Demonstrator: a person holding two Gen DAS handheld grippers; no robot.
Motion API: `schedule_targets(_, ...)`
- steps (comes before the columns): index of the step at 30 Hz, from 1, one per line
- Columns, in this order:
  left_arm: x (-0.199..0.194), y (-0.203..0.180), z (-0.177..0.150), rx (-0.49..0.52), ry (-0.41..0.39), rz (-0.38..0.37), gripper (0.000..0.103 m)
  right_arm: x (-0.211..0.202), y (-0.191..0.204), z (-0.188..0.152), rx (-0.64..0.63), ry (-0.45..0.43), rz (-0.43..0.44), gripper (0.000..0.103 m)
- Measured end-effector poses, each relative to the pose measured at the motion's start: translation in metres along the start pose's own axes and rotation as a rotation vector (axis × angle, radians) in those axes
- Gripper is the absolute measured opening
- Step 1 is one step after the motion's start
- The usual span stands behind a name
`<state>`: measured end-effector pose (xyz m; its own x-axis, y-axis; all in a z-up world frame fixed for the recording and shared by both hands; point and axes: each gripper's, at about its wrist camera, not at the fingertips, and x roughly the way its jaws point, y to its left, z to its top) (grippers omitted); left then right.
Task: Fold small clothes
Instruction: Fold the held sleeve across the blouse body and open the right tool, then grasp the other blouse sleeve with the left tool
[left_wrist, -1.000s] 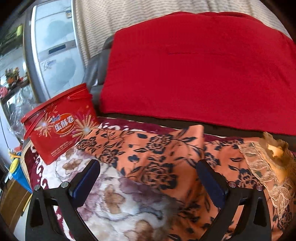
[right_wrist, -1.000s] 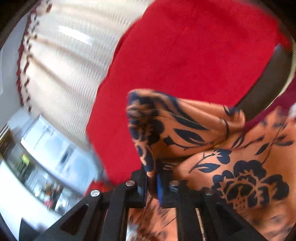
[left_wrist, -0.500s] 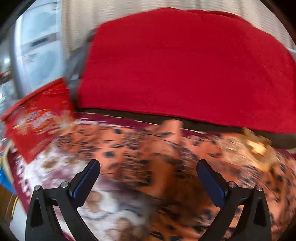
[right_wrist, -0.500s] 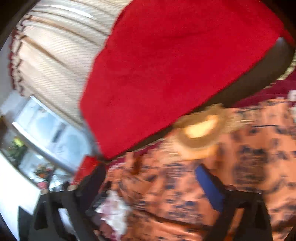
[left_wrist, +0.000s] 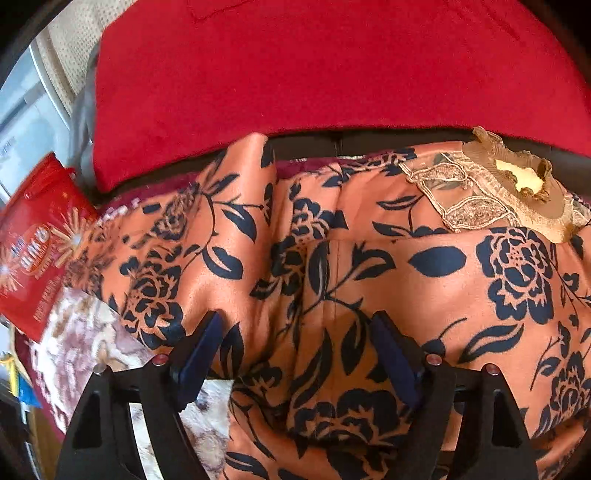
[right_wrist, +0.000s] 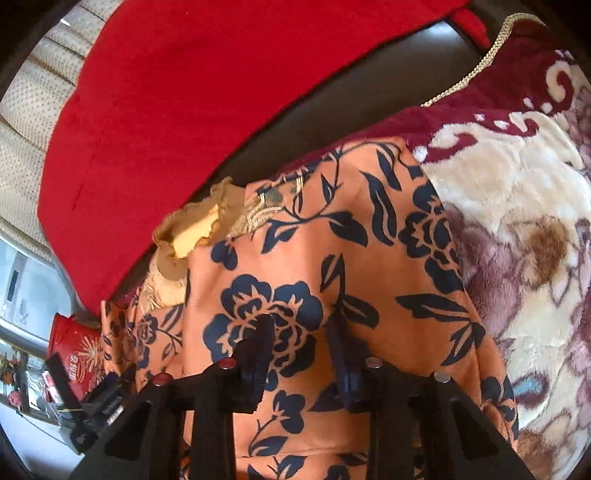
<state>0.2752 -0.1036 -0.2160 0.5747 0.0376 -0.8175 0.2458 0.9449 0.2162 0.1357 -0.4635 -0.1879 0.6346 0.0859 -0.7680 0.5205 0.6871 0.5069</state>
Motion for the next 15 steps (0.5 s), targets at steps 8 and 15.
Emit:
schedule_targets(8, -0.033, 0.043, 0.006, -0.148, -0.082, -0.048, 0.083, -0.013, 0.039, -0.012, -0.170, -0.049, 0.072, 0.036)
schedule_targets(15, -0.028, 0.147, 0.007, -0.419, -0.077, 0.047, 0.091, 0.012, 0.047, -0.022, -0.219, 0.059, 0.026, 0.036)
